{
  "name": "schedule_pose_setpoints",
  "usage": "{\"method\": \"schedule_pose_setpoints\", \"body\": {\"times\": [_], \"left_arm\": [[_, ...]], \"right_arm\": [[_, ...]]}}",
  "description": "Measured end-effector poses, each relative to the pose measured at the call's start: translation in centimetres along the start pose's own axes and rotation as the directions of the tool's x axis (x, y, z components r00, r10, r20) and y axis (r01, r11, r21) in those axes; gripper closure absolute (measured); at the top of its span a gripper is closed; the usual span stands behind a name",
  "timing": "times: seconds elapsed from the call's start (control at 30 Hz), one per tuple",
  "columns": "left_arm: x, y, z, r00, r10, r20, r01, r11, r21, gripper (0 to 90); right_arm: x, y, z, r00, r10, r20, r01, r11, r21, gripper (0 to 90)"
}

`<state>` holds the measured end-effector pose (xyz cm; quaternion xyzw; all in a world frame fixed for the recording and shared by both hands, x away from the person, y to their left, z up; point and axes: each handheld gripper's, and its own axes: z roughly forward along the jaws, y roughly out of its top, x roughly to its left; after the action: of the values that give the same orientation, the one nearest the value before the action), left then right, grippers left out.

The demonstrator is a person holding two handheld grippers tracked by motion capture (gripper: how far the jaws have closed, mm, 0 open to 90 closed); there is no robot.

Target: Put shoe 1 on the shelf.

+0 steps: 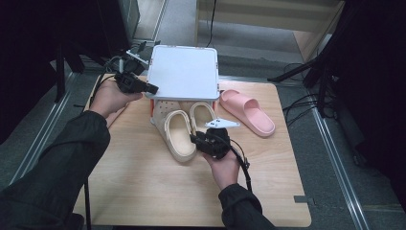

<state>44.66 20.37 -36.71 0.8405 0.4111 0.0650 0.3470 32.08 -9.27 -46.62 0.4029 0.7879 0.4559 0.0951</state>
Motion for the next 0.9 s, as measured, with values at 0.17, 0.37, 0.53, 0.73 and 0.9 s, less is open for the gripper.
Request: {"method": "schedule_pose_setpoints", "body": {"times": [0.17, 0.37, 0.53, 0.73, 0.9], "left_arm": [[-0.1, 0.0, 0.1, 1.0, -0.003, -0.005, 0.003, 1.0, -0.002, 89.2], [-0.2, 0.3, 0.1, 1.0, -0.007, -0.005, 0.007, 0.9999, 0.014, 89.2], [-0.1, 0.2, 0.0, 1.0, 0.006, -0.006, -0.006, 0.9998, 0.017, 89.3], [-0.3, 0.2, 0.0, 0.9998, 0.009, -0.017, -0.009, 0.9998, 0.016, 89.2], [-0.3, 0.3, 0.1, 0.9998, -0.01, -0.016, 0.01, 0.9998, 0.015, 89.4]], "right_arm": [[0.7, -1.2, -0.6, 0.9997, -0.019, -0.014, 0.019, 1.0, -0.002, 80.2], [1.3, -2.8, -0.4, 0.9981, -0.052, -0.033, 0.053, 0.998, 0.028, 89.6], [1.9, -3.5, -0.1, 0.9956, -0.08, -0.049, 0.083, 0.995, 0.048, 90.0], [2.1, -4.8, 0.5, 0.9929, -0.087, -0.081, 0.093, 0.993, 0.067, 90.0], [1.9, -6.1, 1.5, 0.9941, -0.088, -0.063, 0.094, 0.991, 0.097, 90.0]]}}
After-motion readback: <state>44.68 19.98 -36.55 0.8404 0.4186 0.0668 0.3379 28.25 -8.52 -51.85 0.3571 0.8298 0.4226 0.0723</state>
